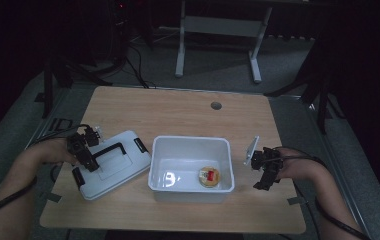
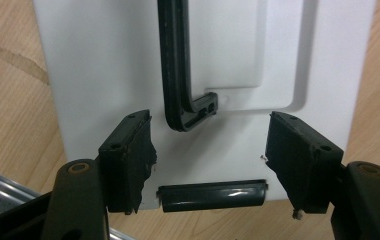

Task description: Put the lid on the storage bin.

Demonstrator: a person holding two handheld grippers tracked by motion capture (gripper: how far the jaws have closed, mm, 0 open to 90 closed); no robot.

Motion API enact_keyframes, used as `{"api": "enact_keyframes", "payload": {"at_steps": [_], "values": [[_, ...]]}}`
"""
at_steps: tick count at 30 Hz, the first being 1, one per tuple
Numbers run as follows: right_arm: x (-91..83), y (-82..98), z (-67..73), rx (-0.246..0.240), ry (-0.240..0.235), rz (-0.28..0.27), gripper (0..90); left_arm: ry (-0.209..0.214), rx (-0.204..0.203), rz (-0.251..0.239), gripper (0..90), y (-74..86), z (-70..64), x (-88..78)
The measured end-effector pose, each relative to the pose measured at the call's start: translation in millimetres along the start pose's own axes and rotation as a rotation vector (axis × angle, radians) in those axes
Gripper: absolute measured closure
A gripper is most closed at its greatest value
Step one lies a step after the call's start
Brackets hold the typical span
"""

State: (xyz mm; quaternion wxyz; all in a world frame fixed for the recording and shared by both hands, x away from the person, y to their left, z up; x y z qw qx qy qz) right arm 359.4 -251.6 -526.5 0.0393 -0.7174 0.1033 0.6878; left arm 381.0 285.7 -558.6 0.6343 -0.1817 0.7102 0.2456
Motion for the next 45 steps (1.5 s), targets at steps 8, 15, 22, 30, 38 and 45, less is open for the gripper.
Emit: {"api": "enact_keyframes", "payload": {"at_steps": [8,15,22,30,38,45], "values": [[1.2,-1.0,1.5,-0.002,-0.01,-0.013,14.2,-0.021,-0.022,-0.003,41.9,-4.7,3.0,3.6],[4.1,0.7,2.7,0.004,-0.017,-0.017,14.5,-0.008,-0.049,0.022,48.3,-9.5,2.7,9.5],[8.9,0.3,1.5,0.004,-0.02,-0.01,14.9,-0.035,-0.021,0.034,54.8,-10.3,1.7,11.8],[14.9,-0.7,-1.2,0.014,-0.004,-0.004,15.1,-0.057,-0.007,0.03,66.9,-10.2,0.5,11.7],[25.0,-0.2,-0.6,0.017,-0.023,-0.004,15.2,-0.031,-0.009,0.03,75.8,-12.9,-3.6,11.7],[26.0,0.4,-0.4,0.023,-0.03,-0.008,15.2,-0.001,-0.023,0.03,83.2,-14.3,-5.7,11.9]]}}
Point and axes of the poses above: each handheld gripper's, and its own axes: x roughly forward along the jaws, y roughly out of its underside, z roughly to its left, the point moved 8 cm from there along x, roughly forward along the jaws, and after that the axes turned 8 degrees about z, right-handed, at the moved point
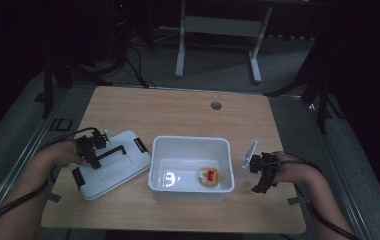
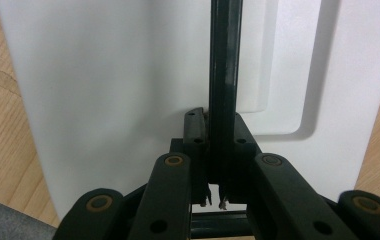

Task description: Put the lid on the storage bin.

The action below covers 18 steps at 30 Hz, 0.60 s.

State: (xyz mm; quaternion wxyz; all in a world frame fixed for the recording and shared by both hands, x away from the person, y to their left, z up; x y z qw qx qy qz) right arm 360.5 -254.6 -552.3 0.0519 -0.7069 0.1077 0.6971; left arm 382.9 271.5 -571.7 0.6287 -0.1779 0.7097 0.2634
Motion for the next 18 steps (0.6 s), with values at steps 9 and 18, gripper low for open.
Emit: {"api": "enact_keyframes", "payload": {"at_steps": [9,18], "values": [[-2.4,0.7,-1.8,0.006,0.0,-0.008,15.2,0.004,0.023,-0.058,83.5,0.3,-1.5,-19.7],[-2.9,5.1,-0.5,0.018,0.001,-0.015,15.2,-0.023,0.038,-0.061,83.5,23.8,-3.6,-49.3]]}}
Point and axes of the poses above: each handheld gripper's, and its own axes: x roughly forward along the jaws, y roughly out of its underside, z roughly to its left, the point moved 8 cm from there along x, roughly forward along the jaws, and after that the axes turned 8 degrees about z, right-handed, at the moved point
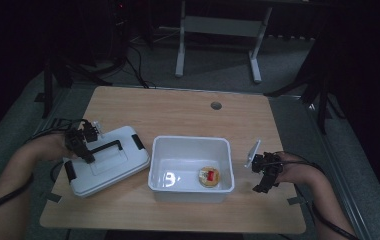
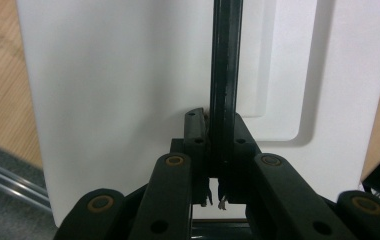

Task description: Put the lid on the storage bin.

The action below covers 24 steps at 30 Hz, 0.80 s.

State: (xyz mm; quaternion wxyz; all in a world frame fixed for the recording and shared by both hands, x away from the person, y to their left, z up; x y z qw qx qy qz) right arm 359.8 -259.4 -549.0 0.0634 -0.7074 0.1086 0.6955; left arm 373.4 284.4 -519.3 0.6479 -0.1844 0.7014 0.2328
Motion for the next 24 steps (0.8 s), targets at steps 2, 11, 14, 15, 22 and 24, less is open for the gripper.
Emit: {"api": "enact_keyframes", "payload": {"at_steps": [2,11,14,15,22,24], "values": [[-0.3,0.8,0.3,0.004,0.0,0.003,15.2,-0.01,0.002,-0.005,83.4,2.8,-0.3,-3.5],[-8.6,4.0,1.8,0.007,0.004,-0.006,15.0,-0.004,0.019,-0.025,83.4,26.6,-7.6,-19.0],[-8.0,6.0,1.0,0.013,0.004,0.0,14.9,-0.007,0.021,-0.035,83.5,31.4,-8.8,-23.9],[-7.7,6.1,0.9,0.016,0.003,-0.003,15.0,-0.011,0.02,-0.038,83.4,32.8,-9.3,-26.7],[-5.3,5.3,0.7,0.016,0.002,-0.001,15.0,-0.039,0.022,-0.062,83.5,38.6,-13.1,-54.7],[-4.9,5.2,0.8,0.013,0.003,0.001,15.0,-0.05,0.037,-0.07,83.5,37.8,-16.0,-64.5]]}}
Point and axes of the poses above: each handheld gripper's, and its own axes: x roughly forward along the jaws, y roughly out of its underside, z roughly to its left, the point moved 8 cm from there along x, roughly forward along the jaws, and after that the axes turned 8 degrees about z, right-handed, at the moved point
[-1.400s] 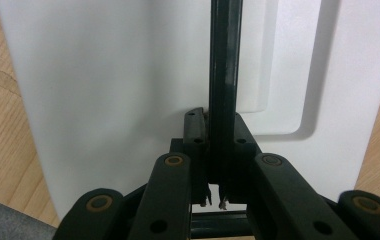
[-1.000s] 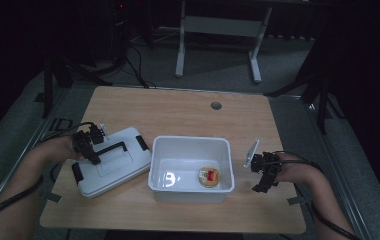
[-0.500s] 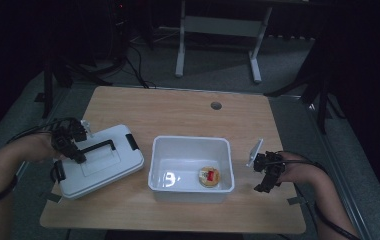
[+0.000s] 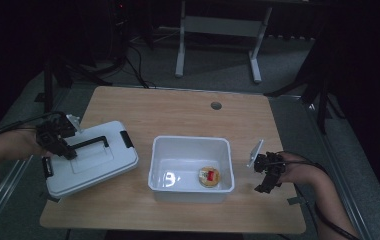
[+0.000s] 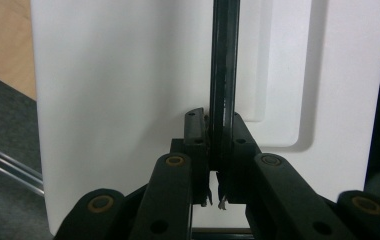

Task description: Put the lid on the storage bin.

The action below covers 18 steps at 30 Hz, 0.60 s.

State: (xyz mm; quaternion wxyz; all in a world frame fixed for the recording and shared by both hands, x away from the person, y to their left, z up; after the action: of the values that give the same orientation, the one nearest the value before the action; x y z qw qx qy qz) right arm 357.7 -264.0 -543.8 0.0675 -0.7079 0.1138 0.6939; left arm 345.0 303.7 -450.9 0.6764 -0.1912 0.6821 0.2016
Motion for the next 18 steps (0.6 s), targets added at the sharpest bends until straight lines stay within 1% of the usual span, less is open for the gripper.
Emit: {"api": "enact_keyframes", "payload": {"at_steps": [5,7,8,9,10,11,12,13,14,15,17,18], "values": [[0.1,-0.8,0.0,0.003,0.001,-0.005,15.0,-0.031,0.025,-0.018,83.5,-9.4,-6.0,-20.0],[0.9,-1.0,0.4,0.002,0.0,-0.007,15.0,-0.038,0.04,-0.024,83.5,-15.1,-8.9,-25.8],[0.9,-1.0,0.4,0.002,0.0,-0.007,15.0,-0.038,0.04,-0.024,83.5,-15.1,-8.9,-25.8],[1.4,-1.0,0.5,0.002,-0.001,-0.007,15.0,-0.047,0.063,-0.043,83.5,-22.1,-12.1,-31.0],[1.8,-0.6,0.7,0.004,-0.002,-0.007,15.0,-0.037,0.069,-0.05,83.5,-24.8,-14.0,-33.0],[2.0,-0.5,0.8,0.004,-0.003,-0.008,15.0,-0.052,0.083,-0.061,83.5,-29.0,-15.2,-36.3],[2.4,-0.3,0.8,0.003,-0.003,-0.007,15.0,-0.053,0.087,-0.076,83.5,-33.7,-16.4,-39.8],[2.7,0.0,1.1,0.004,-0.005,-0.005,15.0,-0.047,0.1,-0.08,83.5,-37.7,-19.1,-42.5],[2.7,0.0,1.1,0.004,-0.005,-0.005,15.0,-0.047,0.1,-0.08,83.5,-37.7,-19.1,-42.5],[2.9,0.2,1.2,0.005,-0.005,-0.003,15.0,-0.055,0.118,-0.091,83.5,-46.8,-22.3,-47.9],[3.1,0.2,1.5,0.004,-0.007,-0.002,15.0,-0.069,0.146,-0.096,83.6,-55.7,-25.0,-52.4],[3.1,0.2,1.7,0.005,-0.006,-0.001,15.0,-0.061,0.15,-0.096,83.5,-59.9,-27.3,-53.5]]}}
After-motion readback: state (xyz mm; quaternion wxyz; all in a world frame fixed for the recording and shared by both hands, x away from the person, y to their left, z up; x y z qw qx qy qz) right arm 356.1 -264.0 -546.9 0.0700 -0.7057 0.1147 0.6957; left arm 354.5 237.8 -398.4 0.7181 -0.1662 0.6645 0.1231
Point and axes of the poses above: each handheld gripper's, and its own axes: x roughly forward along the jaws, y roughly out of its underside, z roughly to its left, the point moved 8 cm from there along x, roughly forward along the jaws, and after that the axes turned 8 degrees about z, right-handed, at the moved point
